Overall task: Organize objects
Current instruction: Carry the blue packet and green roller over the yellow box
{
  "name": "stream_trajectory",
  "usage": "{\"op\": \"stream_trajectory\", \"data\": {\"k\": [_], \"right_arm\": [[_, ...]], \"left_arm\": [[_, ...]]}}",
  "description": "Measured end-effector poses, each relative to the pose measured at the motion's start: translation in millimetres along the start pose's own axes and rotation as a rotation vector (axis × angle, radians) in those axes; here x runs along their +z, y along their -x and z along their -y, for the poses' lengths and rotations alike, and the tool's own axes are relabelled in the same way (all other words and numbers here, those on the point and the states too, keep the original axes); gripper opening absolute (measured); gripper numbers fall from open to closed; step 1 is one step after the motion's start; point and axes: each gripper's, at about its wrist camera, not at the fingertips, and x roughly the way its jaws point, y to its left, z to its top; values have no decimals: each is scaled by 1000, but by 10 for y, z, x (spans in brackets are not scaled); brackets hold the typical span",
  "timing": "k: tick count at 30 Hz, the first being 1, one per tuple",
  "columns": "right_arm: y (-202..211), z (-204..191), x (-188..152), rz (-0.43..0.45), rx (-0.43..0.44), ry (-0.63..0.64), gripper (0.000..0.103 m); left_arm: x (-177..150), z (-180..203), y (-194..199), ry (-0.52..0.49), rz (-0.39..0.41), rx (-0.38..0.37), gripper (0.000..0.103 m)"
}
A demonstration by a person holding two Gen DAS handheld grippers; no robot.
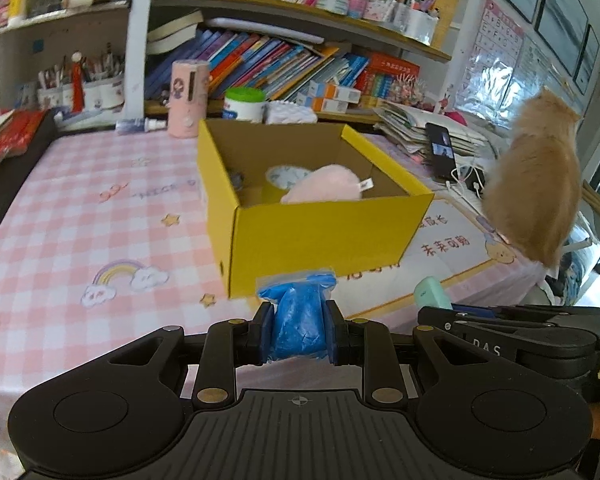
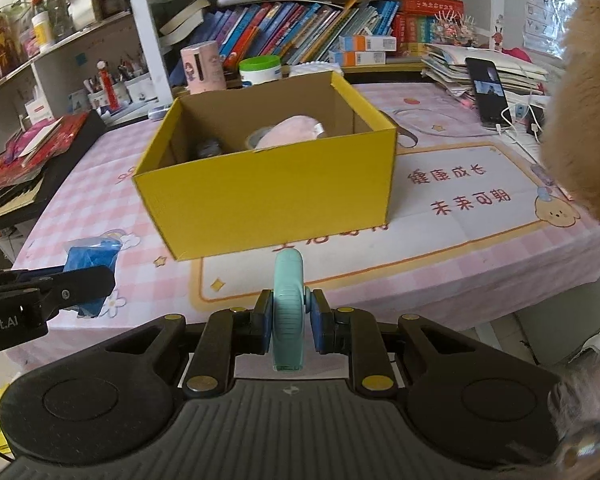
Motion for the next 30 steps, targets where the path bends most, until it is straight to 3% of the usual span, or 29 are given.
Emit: {"op": "stream_trajectory", "data": {"k": [13,21,24,30], "right_arm": [[-200,326,533,73,67,35,18],[-310,550,951,178,122,70,18],[-387,639,1138,213,139,87,18],[-678,698,1463,196,212,118,18]], "left_arm": [[465,315,-237,-13,83,63,24],[819,468,-492,-29,143,135,24],[903,493,-700,-34,126,175,24],[1011,553,-1138,-50,61,251,24]]}}
